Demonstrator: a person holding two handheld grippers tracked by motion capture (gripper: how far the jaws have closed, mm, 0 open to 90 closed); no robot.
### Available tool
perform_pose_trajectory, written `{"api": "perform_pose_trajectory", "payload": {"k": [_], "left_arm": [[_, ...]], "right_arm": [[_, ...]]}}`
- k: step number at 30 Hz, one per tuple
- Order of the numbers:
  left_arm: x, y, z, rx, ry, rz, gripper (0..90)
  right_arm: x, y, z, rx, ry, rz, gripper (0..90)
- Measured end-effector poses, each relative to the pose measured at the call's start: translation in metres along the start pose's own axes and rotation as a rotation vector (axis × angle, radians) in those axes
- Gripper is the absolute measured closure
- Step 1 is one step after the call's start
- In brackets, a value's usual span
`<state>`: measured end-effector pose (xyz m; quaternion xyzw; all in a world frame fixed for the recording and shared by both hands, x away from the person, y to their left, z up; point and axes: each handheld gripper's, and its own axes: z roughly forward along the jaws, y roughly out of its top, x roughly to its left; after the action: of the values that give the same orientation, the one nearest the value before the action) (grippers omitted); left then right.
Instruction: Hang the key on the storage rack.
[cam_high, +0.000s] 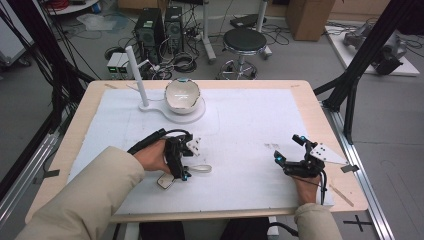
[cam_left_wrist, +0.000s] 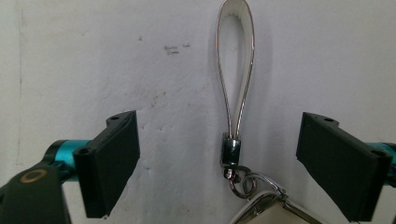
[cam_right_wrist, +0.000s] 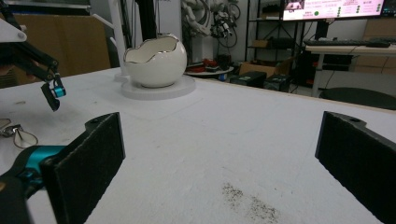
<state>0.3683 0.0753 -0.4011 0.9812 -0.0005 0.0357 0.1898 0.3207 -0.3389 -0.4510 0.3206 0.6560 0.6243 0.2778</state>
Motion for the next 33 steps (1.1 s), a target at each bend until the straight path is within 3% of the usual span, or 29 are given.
{"api": "perform_pose_trajectory", "payload": {"k": [13,26,30,33], "left_arm": [[0.0008,0.0027,0.001,0.059,-0.023,-0.043,36.3],[-0.0014,0.0034,0.0001,0.097,-0.042,-0.036,63.3],[-0.0019,0.0034,-0.0001,0.111,-0.047,-0.038,78.4],[-0.0034,0.0039,0.0014,0.12,-0.038,-0.026,80.6]], "right_arm": [[0.0,0.0,-0.0005,0.004,-0.001,0.006,0.5],[-0.0001,0.0,-0.0007,0.004,0.0,0.008,0.5],[-0.0006,0.0,-0.0004,0.001,-0.002,0.002,0.5],[-0.0005,0.0,-0.0005,0.001,-0.002,0.003,0.5]]}}
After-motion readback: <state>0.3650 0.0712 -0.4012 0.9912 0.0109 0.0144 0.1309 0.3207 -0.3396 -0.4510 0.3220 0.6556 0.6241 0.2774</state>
